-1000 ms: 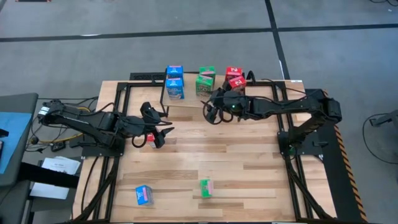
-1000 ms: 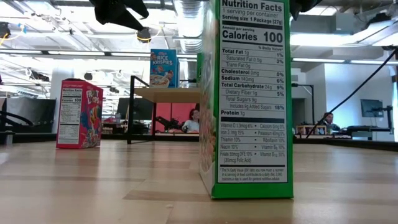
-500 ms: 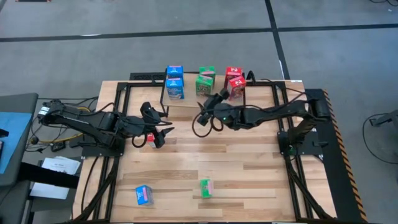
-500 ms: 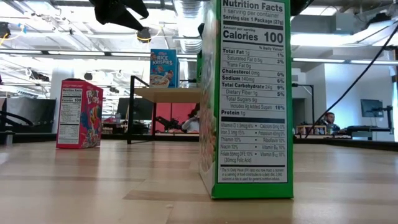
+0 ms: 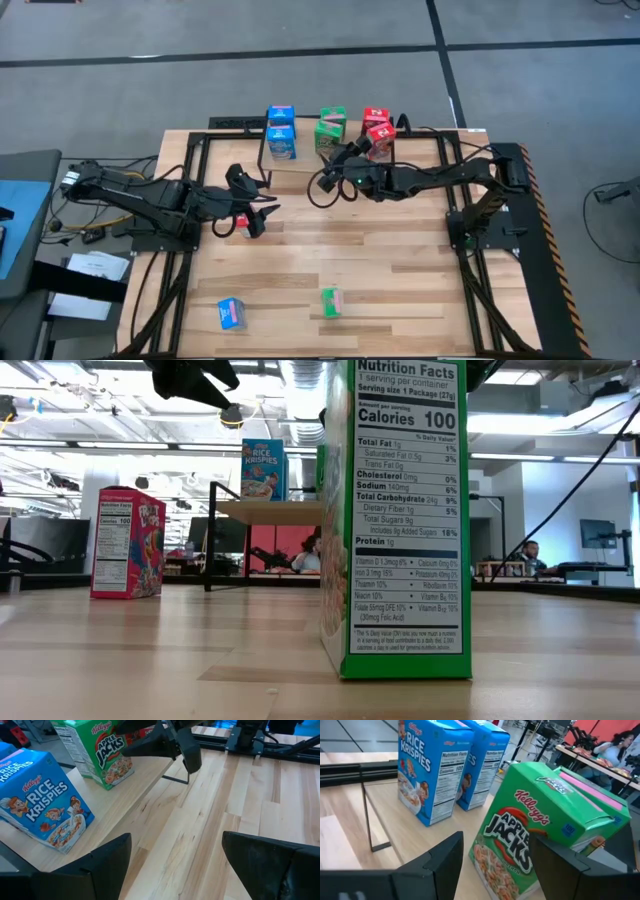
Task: Stack cereal on shelf
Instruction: Put the top green cereal box on the shelf aligned with the other green cereal box, then adjust the red cereal box on the shelf
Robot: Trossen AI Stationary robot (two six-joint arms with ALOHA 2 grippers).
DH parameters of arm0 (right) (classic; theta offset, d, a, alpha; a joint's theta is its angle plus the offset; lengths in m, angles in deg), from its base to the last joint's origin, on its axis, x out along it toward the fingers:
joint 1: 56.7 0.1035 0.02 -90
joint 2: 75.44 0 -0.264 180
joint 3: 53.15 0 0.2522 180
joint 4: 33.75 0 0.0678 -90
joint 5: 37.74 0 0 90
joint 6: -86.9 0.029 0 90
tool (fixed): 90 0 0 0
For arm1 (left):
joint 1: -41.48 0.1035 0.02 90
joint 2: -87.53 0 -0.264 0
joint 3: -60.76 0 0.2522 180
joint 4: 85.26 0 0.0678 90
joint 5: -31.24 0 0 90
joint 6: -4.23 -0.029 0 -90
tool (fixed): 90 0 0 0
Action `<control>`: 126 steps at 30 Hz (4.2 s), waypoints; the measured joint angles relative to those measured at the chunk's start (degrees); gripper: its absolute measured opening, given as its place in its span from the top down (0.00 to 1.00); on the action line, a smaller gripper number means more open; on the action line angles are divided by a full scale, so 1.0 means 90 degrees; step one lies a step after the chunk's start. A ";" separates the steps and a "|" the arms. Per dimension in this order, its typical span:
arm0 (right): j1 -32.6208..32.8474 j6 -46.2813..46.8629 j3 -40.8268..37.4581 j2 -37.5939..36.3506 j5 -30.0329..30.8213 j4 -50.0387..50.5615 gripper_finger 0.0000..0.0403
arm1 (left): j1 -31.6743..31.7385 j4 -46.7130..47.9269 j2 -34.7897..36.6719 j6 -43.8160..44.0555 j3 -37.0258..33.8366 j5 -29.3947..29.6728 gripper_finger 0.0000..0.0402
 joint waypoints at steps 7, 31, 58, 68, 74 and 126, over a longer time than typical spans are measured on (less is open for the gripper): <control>-0.0001 0.0002 0.0000 0.0000 0.0433 0.0123 0.38 | 0.0000 0.0000 0.0000 -0.0002 0.0000 0.0000 0.25; 0.0738 -0.0056 0.0005 -0.0633 0.0515 0.0121 0.38 | 0.0000 -0.0012 0.0000 0.0036 0.0000 0.0000 0.25; 0.0288 0.2223 -0.0546 -0.3994 0.0487 0.4917 0.38 | 0.0000 -0.0022 -0.0002 0.0121 0.0000 -0.0007 0.25; 0.0294 0.2535 -0.2406 -0.5054 0.0497 0.4458 0.38 | 0.0000 -0.0022 -0.0002 0.0130 0.0000 -0.0007 0.25; 0.0290 0.1445 -0.3163 -0.5124 0.0516 0.3178 0.38 | 0.0000 0.0017 0.0000 0.0165 0.0000 -0.0007 0.25; -0.1185 0.0404 -0.3473 -0.5102 -0.1189 0.0950 0.38 | 0.0000 0.0034 -0.0002 0.0053 -0.0002 -0.0005 0.25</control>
